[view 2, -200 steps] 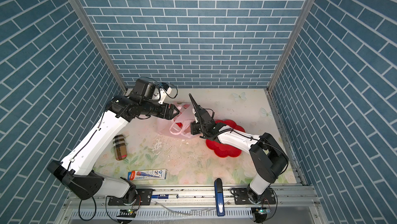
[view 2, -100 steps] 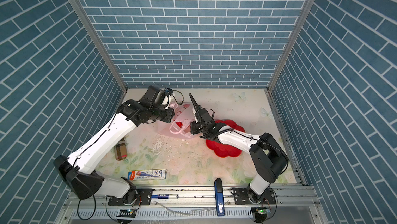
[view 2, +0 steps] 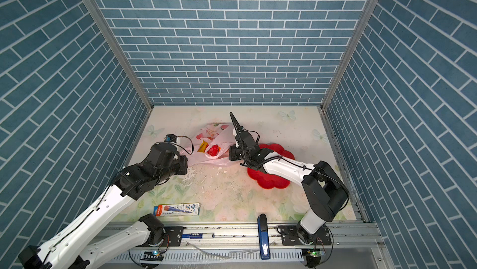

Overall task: Take fruits out of the plastic bag
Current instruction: Place the plastic bag at the top-center of the table, then spread open the plastic bag at the top-center of the table.

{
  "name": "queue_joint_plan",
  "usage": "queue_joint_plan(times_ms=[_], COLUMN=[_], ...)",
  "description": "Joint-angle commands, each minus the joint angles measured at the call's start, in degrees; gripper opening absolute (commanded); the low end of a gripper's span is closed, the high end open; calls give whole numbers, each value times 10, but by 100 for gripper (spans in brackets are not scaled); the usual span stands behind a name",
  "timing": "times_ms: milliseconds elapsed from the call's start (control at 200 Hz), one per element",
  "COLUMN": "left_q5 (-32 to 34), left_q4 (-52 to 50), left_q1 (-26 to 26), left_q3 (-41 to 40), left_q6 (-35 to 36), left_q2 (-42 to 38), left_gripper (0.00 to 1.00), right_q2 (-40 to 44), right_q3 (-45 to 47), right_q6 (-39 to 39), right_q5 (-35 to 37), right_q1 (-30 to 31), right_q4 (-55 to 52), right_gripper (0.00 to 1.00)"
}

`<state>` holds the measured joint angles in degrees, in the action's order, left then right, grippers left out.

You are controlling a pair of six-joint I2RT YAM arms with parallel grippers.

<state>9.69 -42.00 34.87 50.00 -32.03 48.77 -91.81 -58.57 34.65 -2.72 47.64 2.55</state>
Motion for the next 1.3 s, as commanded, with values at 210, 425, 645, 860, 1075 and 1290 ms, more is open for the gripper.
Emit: queue_joint_plan(times_ms=[210,425,645,860,1075,1290], left_q5=[46,72,96,113,135,139], left_q4=[42,70,93,112,126,144], left_q1=[47,92,121,134,148,153], left_q3=[-98,-136,-147,-177,-205,-213], left_q6=[-109,-140,-154,-177,-190,-189], left_q2=[-75,-74,-61,-88,-119,-139], left_gripper=[10,10,9,7,6,6], right_q2=[43,104,193,198,120,-7], right_q3=[38,34,-13,-132,-269,-411], right_q6=[42,22,-25,-72,-80,-92], right_q5=[13,-4,6,2,-56,-93], right_q1=[3,4,15,28,79,127], right_q4=[-19,-110,-257,-345,-334,-364], right_gripper=[16,28,37,37,25,19])
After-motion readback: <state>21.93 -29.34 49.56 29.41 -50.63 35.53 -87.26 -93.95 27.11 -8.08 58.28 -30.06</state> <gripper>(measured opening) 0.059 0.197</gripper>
